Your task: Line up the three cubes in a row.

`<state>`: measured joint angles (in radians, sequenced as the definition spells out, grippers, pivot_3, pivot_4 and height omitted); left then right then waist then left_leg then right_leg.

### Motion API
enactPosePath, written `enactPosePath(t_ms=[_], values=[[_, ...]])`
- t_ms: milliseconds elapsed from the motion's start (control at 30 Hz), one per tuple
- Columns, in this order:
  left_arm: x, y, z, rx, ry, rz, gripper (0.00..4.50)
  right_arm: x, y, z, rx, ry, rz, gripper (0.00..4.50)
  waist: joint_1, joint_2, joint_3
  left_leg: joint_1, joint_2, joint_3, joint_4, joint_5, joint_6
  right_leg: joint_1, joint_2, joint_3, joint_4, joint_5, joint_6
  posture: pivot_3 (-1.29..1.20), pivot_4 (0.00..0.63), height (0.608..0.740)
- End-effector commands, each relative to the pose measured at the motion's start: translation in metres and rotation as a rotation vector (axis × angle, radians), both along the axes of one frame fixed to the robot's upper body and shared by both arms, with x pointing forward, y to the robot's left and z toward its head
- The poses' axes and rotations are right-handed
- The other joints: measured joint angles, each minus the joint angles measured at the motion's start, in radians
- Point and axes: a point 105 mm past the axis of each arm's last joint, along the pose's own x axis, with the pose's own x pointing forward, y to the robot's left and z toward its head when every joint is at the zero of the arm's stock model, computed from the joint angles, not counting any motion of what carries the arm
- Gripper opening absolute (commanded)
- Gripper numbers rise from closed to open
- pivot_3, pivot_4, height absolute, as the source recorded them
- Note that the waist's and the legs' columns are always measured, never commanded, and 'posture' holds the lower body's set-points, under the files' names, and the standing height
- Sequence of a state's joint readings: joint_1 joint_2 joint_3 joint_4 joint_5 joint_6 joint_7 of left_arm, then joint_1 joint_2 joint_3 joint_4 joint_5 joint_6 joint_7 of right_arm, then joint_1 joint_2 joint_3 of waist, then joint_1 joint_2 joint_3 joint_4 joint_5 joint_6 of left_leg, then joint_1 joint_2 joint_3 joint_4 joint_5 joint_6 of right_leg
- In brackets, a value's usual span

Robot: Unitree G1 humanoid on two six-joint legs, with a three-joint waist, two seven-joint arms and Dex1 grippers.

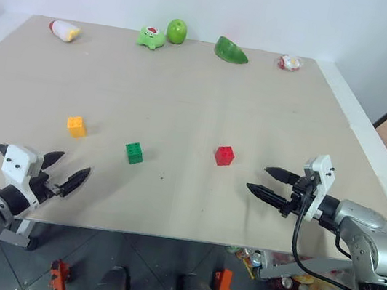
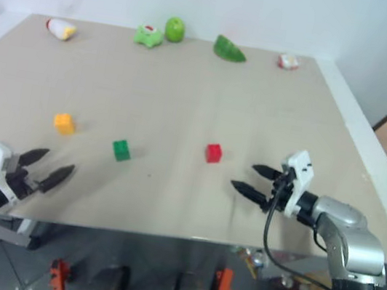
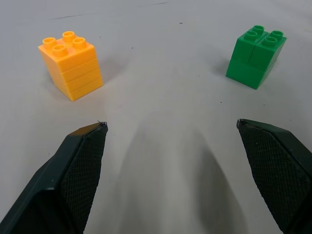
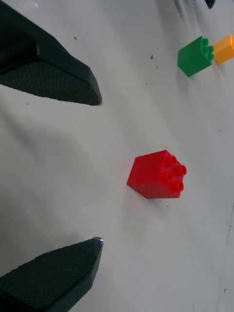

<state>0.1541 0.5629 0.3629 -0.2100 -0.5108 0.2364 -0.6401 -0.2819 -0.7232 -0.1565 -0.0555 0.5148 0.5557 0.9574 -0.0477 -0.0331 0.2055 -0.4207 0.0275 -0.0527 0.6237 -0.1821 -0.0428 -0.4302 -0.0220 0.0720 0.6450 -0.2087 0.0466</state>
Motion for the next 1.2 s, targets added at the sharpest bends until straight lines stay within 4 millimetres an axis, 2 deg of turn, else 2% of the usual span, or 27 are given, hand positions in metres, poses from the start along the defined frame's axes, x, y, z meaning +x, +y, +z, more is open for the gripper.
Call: enactPosePath(t_ms=[33, 133, 200, 433, 667, 900, 1200], values=[[-0.009, -0.011, 0.021, 0.042, -0.074, -0.066, 4.39, 0.01, 0.007, 0.01, -0.019, -0.051, 0.006, 4.5, -0.001, 0.0, 0.0, 0.0, 0.0, 0.0, 0.0, 0.0, 0.0, 0.0, 0.0, 0.0, 0.0, 0.0, 0.0, 0.0, 0.15, 0.733], [-0.025, -0.051, 0.034, 0.076, -0.078, -0.304, 4.39, 0.025, 0.025, 0.009, -0.073, -0.054, -0.007, 4.5, -0.009, -0.001, 0.0, 0.0, 0.002, 0.004, 0.001, 0.0, 0.0, -0.002, 0.0, 0.001, 0.0, 0.001, -0.001, 0.0, 0.15, 0.733], [-0.031, -0.071, 0.039, 0.078, -0.078, -0.422, 4.39, 0.029, 0.034, 0.007, -0.105, -0.052, 0.002, 4.5, -0.006, -0.001, 0.0, 0.0, 0.002, 0.006, 0.001, 0.0, 0.0, -0.003, 0.0, 0.002, 0.001, 0.001, -0.001, 0.0, 0.15, 0.733], [-0.037, -0.107, 0.04, 0.136, -0.072, -0.617, 4.39, 0.043, 0.053, 0.003, -0.154, -0.02, -0.049, 4.5, 0.0, 0.0, -0.001, -0.002, 0.003, 0.007, 0.001, 0.0, 0.0, -0.004, 0.0, 0.003, 0.001, 0.002, 0.0, 0.0, 0.15, 0.733], [-0.028, -0.115, 0.048, 0.128, -0.108, -0.644, 4.39, 0.052, 0.064, 0.004, -0.192, -0.052, -0.091, 4.5, 0.0, 0.0, -0.001, -0.003, 0.003, 0.007, 0.0, 0.0, 0.0, -0.005, 0.001, 0.003, 0.002, 0.003, 0.002, 0.0, 0.15, 0.733], [-0.015, -0.11, 0.059, 0.081, -0.157, -0.575, 4.39, 0.062, 0.072, 0.002, -0.198, -0.058, -0.134, 4.5, -0.002, 0.0, -0.001, -0.003, 0.003, 0.007, 0.001, 0.001, 0.0, -0.004, 0.001, 0.003, 0.002, 0.004, 0.002, 0.0, 0.15, 0.733], [-0.011, -0.106, 0.06, 0.047, -0.18, -0.506, 4.39, 0.07, 0.077, 0.002, -0.204, -0.03, -0.192, 4.5, -0.002, 0.0, -0.001, -0.003, 0.004, 0.007, 0.002, 0.001, 0.001, -0.004, 0.002, 0.003, 0.002, 0.006, 0.003, 0.0, 0.15, 0.733]])
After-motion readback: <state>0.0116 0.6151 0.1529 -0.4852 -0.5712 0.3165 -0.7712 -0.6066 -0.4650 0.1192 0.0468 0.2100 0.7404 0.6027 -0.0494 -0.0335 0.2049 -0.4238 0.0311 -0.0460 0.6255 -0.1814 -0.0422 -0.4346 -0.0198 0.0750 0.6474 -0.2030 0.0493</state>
